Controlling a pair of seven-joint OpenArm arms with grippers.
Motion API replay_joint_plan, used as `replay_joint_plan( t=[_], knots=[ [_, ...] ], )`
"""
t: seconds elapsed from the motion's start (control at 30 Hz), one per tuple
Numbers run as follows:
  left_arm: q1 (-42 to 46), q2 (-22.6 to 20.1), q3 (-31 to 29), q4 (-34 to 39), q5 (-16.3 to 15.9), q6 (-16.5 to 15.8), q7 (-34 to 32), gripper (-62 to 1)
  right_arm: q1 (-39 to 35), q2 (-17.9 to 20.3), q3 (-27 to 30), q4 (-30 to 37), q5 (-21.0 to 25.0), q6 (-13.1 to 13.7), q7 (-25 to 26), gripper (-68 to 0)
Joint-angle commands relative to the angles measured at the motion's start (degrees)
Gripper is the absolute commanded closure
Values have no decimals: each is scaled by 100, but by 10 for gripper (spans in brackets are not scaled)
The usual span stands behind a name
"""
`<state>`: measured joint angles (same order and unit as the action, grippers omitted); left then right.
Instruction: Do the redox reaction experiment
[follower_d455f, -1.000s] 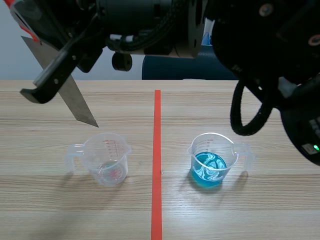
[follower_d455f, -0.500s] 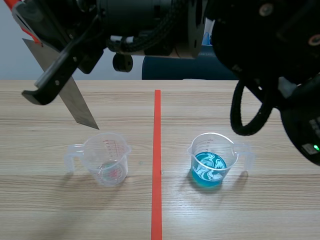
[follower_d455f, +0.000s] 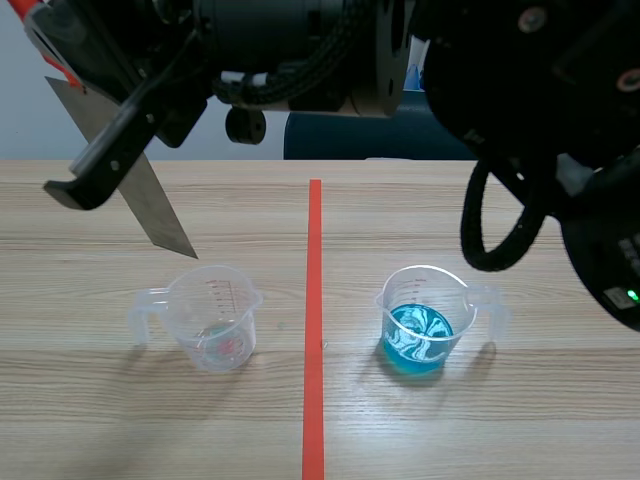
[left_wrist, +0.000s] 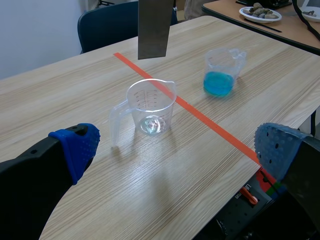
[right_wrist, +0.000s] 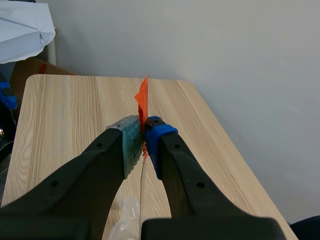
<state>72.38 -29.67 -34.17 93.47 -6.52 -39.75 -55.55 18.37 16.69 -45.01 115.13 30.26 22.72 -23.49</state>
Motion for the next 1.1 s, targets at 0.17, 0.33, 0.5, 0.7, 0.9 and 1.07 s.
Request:
replay_joint_plan(
  t=[0.17,0.33,0.5,0.7,0.9,1.07],
  knots=[
    [-17,44,-31,22,-50,-13,-72,-623,66,-17,50,33,46,-42,63,-6],
    [-17,44,-31,22,15,-13,-72,-623,66,-17,50,33,133,-42,61,-6],
    [-17,44,-31,22,15,-13,-72,-623,66,-17,50,33,155,-42,44,-6],
    [-17,44,-31,22,15,-13,-72,-623,66,-17,50,33,153,-42,39,-6],
    [-17,44,-31,22,15,-13,-72,-623,66,-17,50,33,153,-42,22,-6],
    [-37,44,-31,22,15,-13,-74,-623,66,-17,50,33,153,-42,22,-6]
  ],
)
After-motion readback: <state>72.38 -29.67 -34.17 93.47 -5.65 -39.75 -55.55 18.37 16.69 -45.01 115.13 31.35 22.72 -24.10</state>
